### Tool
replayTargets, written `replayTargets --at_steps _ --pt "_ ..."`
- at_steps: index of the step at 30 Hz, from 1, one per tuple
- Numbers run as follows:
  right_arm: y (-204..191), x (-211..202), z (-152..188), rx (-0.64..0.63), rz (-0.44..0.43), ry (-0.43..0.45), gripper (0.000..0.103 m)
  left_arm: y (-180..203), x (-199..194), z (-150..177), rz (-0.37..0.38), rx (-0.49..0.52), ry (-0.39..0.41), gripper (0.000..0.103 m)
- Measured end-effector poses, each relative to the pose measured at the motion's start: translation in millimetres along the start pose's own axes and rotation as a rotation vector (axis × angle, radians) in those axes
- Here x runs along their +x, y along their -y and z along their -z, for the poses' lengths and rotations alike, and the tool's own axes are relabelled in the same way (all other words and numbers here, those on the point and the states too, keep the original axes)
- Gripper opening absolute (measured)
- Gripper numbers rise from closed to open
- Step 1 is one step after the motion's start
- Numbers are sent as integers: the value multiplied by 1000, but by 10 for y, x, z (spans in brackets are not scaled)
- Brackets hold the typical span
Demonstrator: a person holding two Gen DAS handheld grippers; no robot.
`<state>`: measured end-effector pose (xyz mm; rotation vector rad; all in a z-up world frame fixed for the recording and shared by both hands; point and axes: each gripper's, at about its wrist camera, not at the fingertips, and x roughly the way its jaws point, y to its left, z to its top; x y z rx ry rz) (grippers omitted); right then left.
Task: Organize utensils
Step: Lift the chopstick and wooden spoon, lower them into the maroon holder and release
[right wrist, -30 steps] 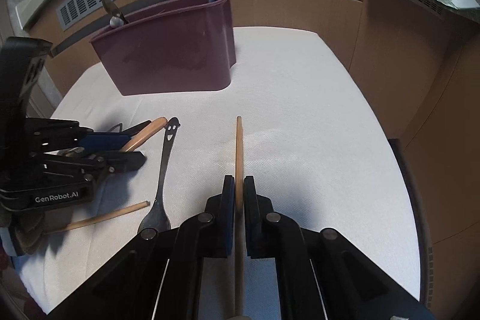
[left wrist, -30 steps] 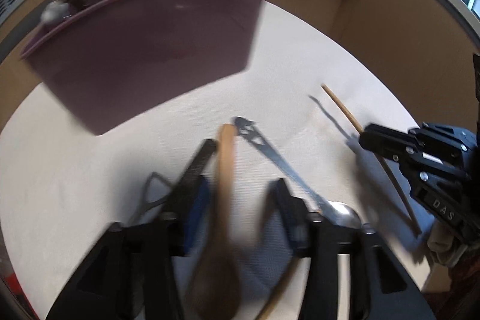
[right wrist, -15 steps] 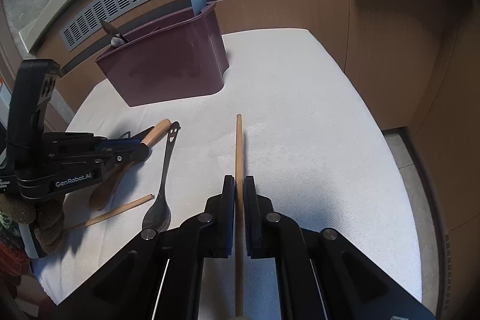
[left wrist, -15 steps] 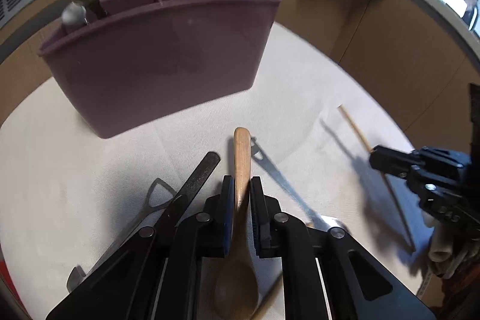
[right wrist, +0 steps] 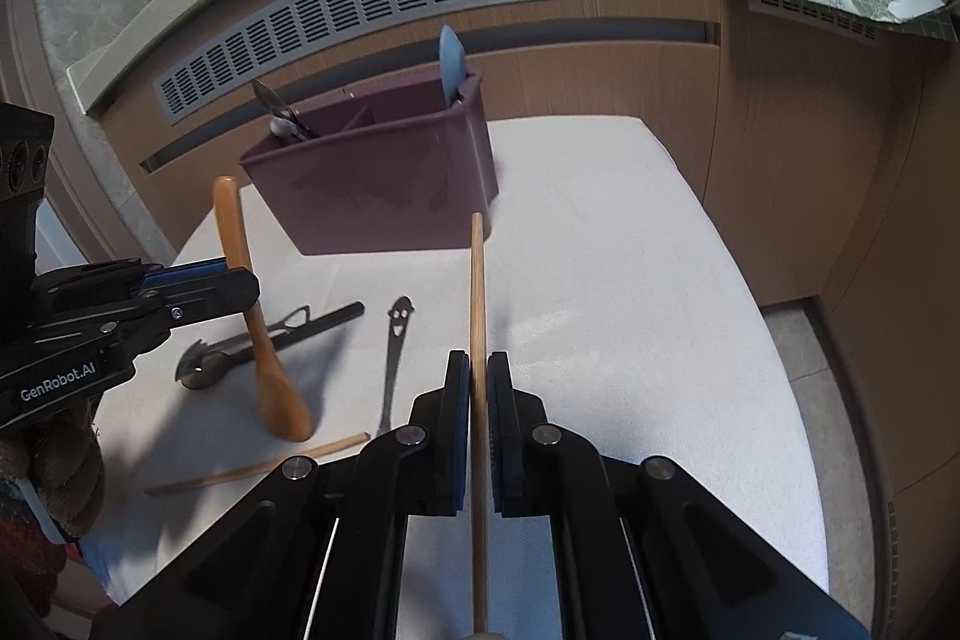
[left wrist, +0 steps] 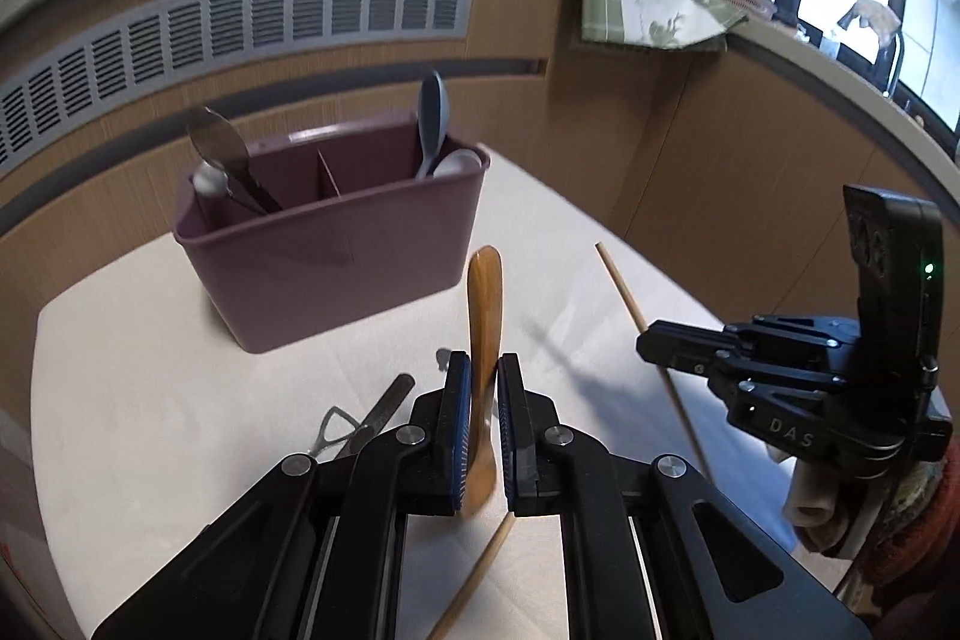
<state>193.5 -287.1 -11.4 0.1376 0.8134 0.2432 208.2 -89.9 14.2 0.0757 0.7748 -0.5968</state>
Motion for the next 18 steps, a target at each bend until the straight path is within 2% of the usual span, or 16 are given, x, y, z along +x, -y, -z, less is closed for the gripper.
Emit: replayTargets --at_steps 13,16,18 --pt "-166 -201 -182 -32 -6 69 5 -100 -366 -171 7 -44 130 6" --pt "-206 -319 -324 -30 -3 125 5 -128 -585 -382 -15 -24 198 6" --pt "-264 -504 -554 -50 0 198 5 -145 -786 -595 -51 0 265 6"
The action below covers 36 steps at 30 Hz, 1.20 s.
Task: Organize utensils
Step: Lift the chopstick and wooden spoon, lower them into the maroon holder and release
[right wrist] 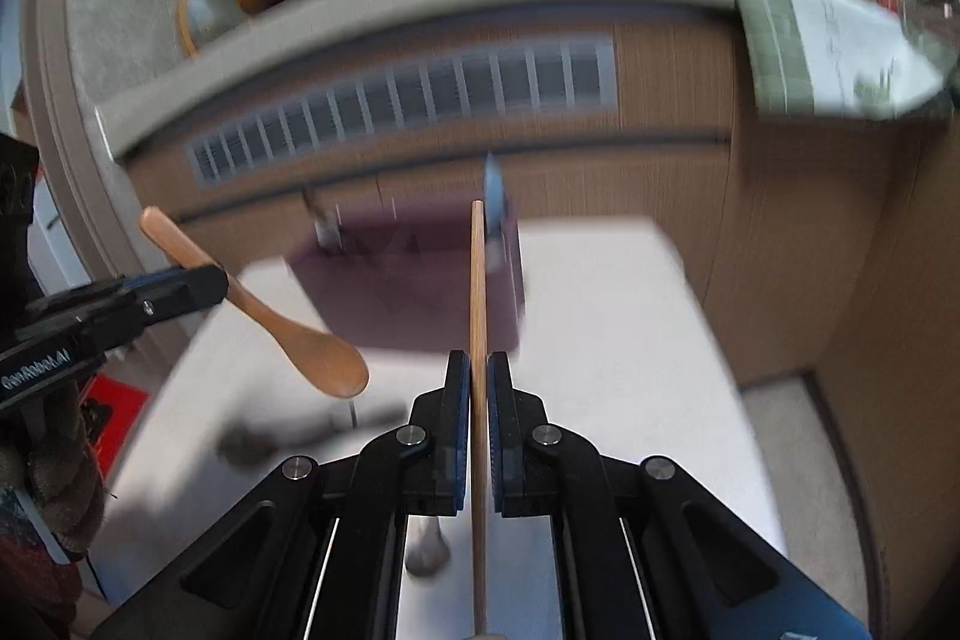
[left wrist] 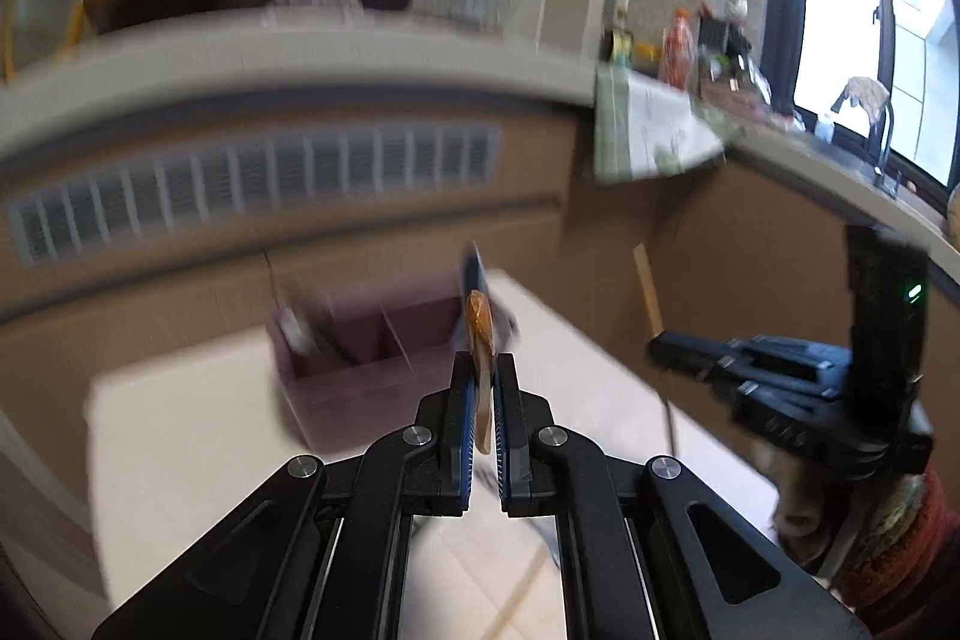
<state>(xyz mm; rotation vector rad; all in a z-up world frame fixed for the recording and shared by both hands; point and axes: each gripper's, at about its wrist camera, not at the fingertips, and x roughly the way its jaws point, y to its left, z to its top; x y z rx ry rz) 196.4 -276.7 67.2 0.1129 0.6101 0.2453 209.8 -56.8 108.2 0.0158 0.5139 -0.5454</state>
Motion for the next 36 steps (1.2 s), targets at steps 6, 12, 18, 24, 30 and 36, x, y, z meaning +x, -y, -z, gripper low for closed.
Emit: replayTargets --at_steps 6,12,18,24,30,36 --pt "-222 -478 -1059 -87 35 288 5 -206 -139 -687 -57 14 98 6" --pt "-282 -297 -1567 -32 5 424 5 -493 130 -805 -67 -45 48 6" --pt "-287 227 -1529 -14 18 404 5 -636 375 -676 -71 -39 9 6" --pt "-307 696 -1458 -15 29 363 5 -875 684 -547 -30 -99 -47 6" --pt "-295 1094 -1264 -40 37 324 9 -987 1025 -324 19 -152 -119 9" --pt "-182 1418 -902 -50 -54 96 16 -1075 1079 -187 98 -256 -125 25"
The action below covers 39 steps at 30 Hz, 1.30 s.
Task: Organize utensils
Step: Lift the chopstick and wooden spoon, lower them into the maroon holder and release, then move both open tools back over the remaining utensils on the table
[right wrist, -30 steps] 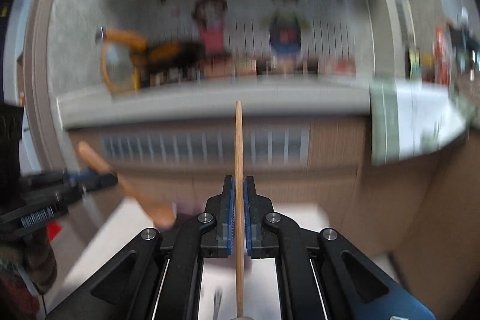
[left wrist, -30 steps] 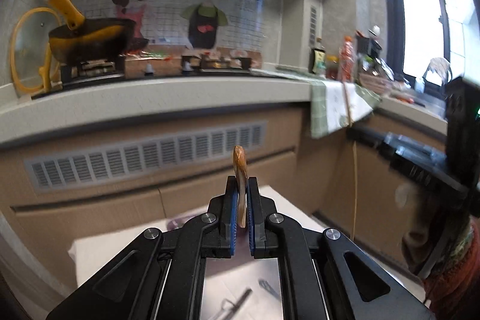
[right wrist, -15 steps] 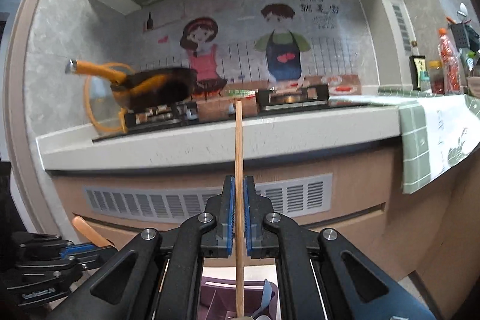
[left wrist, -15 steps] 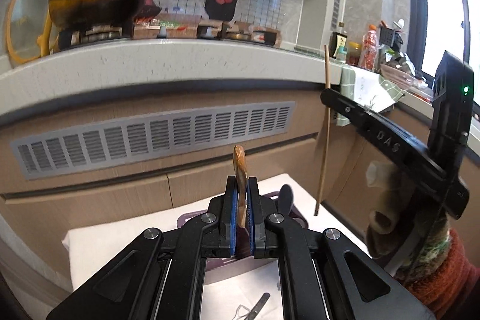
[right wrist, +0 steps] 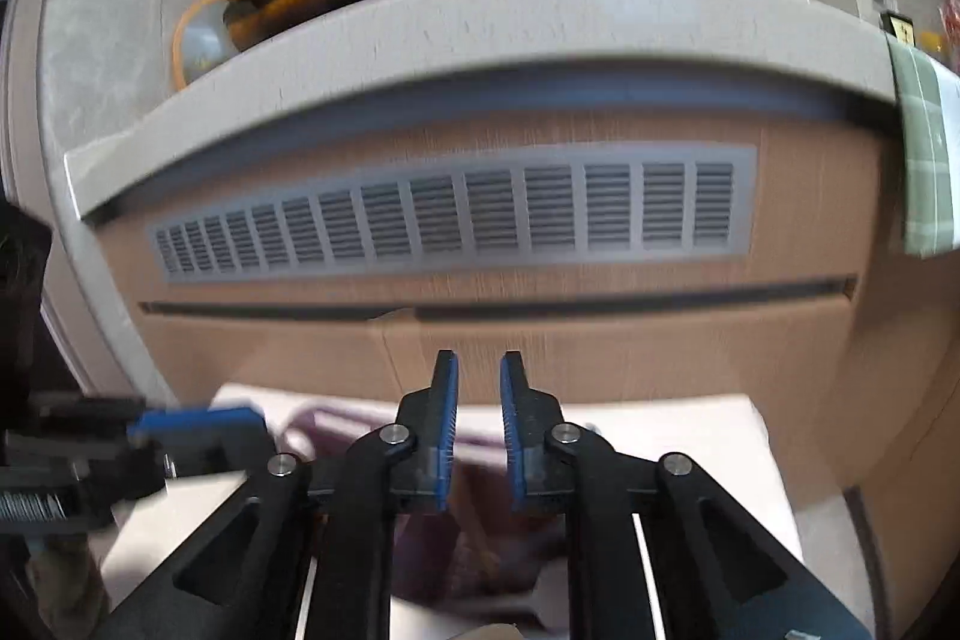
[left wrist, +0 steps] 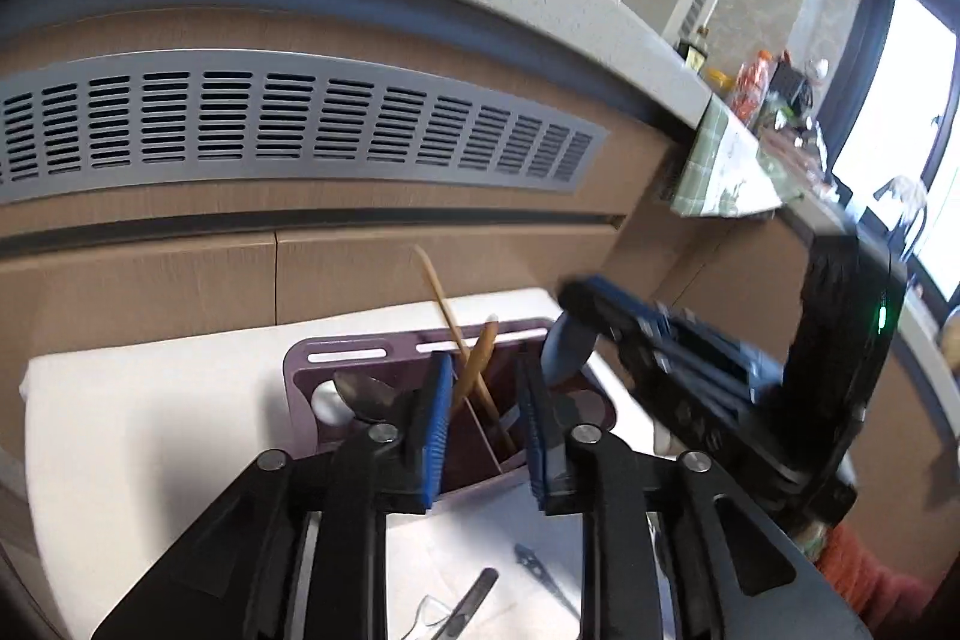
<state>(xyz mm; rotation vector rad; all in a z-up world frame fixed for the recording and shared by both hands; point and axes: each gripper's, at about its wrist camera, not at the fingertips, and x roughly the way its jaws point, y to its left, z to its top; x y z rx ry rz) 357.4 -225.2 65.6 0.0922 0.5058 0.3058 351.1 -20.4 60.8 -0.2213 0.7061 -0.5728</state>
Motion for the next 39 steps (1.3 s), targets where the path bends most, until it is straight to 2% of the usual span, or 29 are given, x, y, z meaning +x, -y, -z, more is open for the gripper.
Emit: replayTargets --at_steps 3,5,6,8,10,15,18,23,28,32,37,39 --pt "78 -212 121 23 -6 -18 23 20 -257 37 -24 -1 90 34" --pt "102 -360 212 34 -9 -53 25 36 -450 102 -73 5 155 39" --pt "97 -455 282 30 -5 -76 25 39 -561 175 -105 17 188 45" --pt "56 -640 481 6 -3 -128 25 49 -688 325 -158 34 205 52" --pt "-3 -746 682 -14 -8 -182 25 20 -767 553 -190 39 171 53" --pt "-201 -950 1352 -54 -52 -364 25 -165 -827 1181 -256 -21 28 53" --pt "-372 -968 1641 -98 -39 -430 25 -226 -872 1458 -294 -44 -12 53" --pt "-456 -893 1960 23 -116 -573 26 -403 -991 1809 -339 -101 -66 53" --pt "-506 -801 1958 49 -114 -582 28 -566 -1053 1928 -347 -157 -81 53" --pt "-655 -597 1868 56 -85 -571 40 -605 -1065 1904 -343 -179 -68 53" --pt "-940 -370 1796 -45 -1 -545 51 -610 -1053 1929 -332 -170 -78 53" --pt "-1101 -338 1827 -129 42 -543 53 -621 -1031 1937 -334 -175 -85 53"
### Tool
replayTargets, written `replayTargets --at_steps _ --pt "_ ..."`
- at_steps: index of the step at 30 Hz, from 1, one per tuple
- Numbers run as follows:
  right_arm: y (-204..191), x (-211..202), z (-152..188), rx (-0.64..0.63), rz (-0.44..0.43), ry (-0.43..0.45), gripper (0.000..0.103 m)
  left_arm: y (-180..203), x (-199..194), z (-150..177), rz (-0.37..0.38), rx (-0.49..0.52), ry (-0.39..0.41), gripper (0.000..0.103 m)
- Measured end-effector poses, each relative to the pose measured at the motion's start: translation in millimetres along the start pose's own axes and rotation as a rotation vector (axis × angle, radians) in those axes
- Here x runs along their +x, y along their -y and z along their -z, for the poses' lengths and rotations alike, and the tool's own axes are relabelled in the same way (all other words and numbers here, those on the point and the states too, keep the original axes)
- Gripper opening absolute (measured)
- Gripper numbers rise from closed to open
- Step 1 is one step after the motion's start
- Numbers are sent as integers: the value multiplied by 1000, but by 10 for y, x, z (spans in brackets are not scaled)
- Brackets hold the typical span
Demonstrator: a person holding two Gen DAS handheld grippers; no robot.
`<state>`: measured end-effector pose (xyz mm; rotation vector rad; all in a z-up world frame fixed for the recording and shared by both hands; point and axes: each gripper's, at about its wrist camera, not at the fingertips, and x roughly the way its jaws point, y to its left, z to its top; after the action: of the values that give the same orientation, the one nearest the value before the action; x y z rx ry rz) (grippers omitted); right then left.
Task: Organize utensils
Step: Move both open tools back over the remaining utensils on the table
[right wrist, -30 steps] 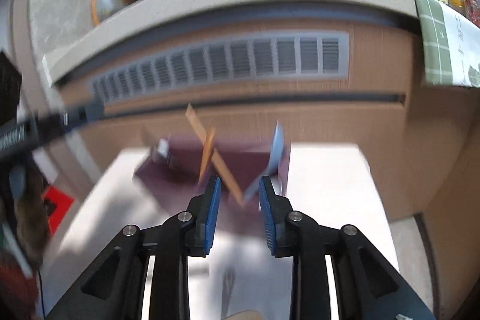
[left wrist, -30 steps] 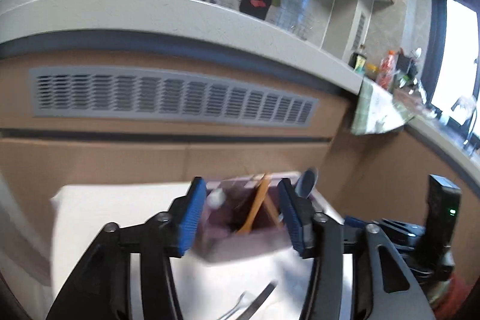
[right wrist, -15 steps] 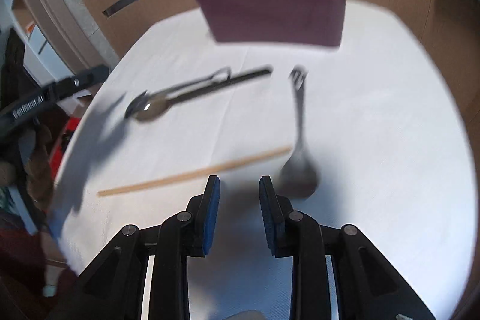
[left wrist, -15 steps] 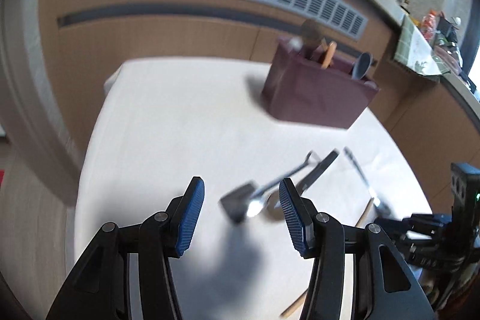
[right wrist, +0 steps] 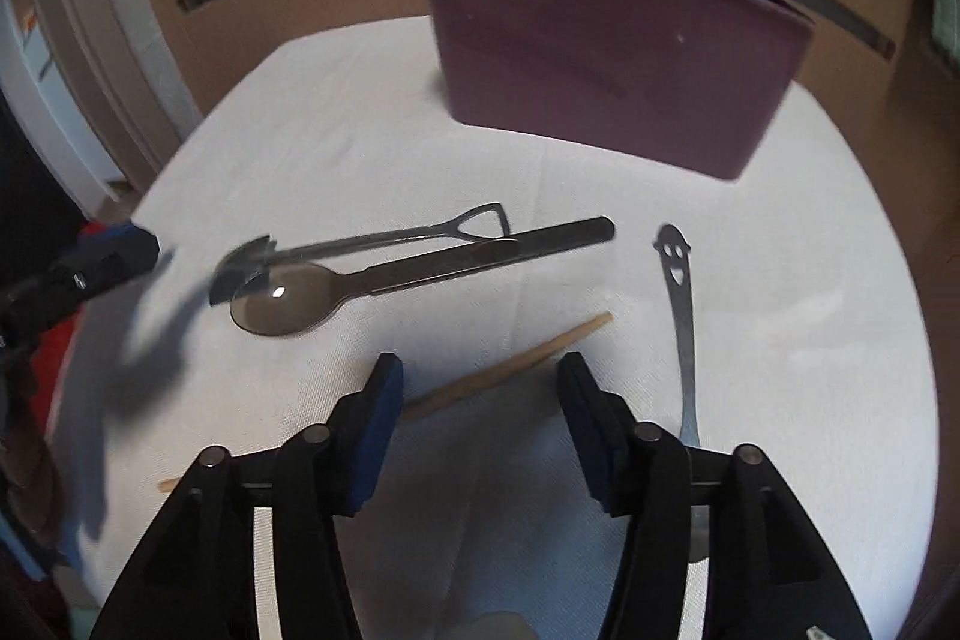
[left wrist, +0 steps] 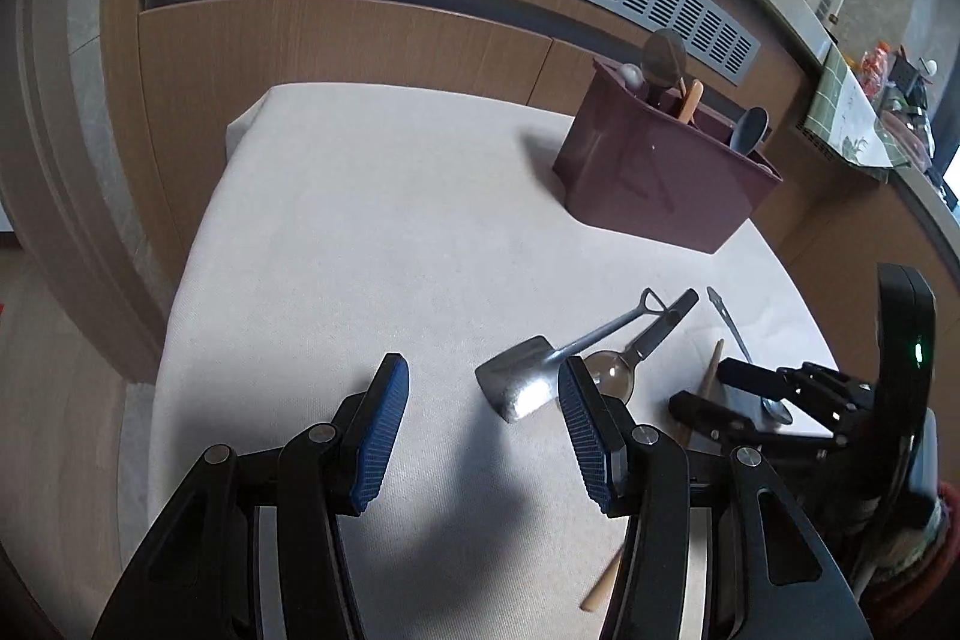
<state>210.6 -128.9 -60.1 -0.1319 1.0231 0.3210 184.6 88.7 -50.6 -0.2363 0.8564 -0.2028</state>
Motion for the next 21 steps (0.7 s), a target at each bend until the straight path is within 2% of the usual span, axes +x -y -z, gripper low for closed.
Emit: replayTargets --at_steps 3,7,10,16,19,21 --pt "-117 -49 93 -104 25 35 50 13 51 9 2 -2 -19 53" --pt "47 -146 240 -123 -37 16 48 96 99 35 34 9 -46 53" --pt "219 -245 364 -146 -13 5 47 217 150 40 48 42 -60 53" --pt "703 -383 584 -46 19 4 48 522 324 69 132 86 -135 53" --pt "760 -416 668 -22 20 21 48 681 390 90 134 115 -149 53" --pt "768 -444 705 -21 22 34 48 804 421 120 167 139 -177 53"
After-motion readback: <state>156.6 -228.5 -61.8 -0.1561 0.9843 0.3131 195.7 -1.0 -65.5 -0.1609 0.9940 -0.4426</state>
